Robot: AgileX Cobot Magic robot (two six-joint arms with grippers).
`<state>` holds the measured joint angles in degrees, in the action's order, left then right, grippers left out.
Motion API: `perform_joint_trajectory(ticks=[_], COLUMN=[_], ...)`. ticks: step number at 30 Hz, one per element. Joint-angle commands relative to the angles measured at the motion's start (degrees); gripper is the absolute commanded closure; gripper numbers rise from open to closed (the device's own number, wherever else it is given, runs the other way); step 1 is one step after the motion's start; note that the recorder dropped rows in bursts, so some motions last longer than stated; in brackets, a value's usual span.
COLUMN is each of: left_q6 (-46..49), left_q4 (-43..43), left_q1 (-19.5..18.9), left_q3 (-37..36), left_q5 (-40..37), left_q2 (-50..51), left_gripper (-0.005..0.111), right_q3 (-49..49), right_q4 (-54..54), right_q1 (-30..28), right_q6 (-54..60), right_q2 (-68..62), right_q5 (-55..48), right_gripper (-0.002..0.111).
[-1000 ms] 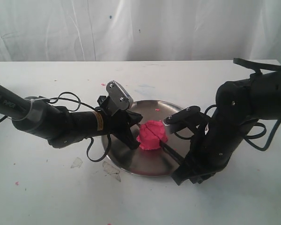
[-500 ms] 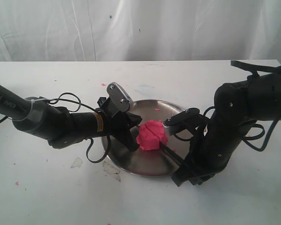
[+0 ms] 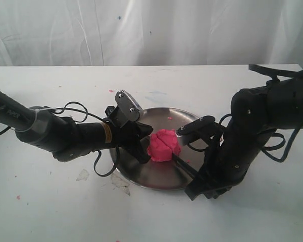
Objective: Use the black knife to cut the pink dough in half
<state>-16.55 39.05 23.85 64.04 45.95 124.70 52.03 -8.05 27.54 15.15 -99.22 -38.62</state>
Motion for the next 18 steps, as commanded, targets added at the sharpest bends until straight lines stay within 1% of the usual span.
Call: perform_joint_trajectory(ticks=[1, 5, 9, 10, 12, 17, 18], left_q6=[0.1, 0.1, 0.3, 2.5, 6.2, 6.8, 7.5], left_q4=[2.1, 2.1, 2.1, 2.1, 2.1, 1.9, 1.9], left_q1=[0.3, 0.3, 0.3, 0.3, 0.2, 0.2, 0.2], left_q3=[-0.6, -0.6, -0.6, -0.6, -0.6, -0.6, -0.6], left_q5=[-4.3, -3.5, 1.2, 2.2, 1.8, 1.6, 0.3], left_q2=[2.1, 2.1, 1.4, 0.6, -1.3, -7.2, -9.7], left_gripper=[0.107, 0.107, 0.107, 0.107, 0.107, 0.107, 0.107], right_q3=[-0.1, -0.1, -0.1, -0.1, -0.1, -0.1, -0.1], right_q4=[-0.3, -0.3, -0.8, -0.9, -0.9, -1.1, -1.1], right_q1=[0.0, 0.0, 0.0, 0.0, 0.0, 0.0, 0.0], right_q6=[-0.1, -0.1, -0.1, -0.1, -0.1, -0.1, -0.1], right_q2=[-0.3, -0.3, -0.3, -0.3, -0.3, -0.3, -0.3], right_q5=[0.5, 0.5, 0.5, 0.5, 0.5, 0.5, 0.5], right_gripper=[0.108, 0.108, 0.108, 0.108, 0.108, 0.108, 0.108])
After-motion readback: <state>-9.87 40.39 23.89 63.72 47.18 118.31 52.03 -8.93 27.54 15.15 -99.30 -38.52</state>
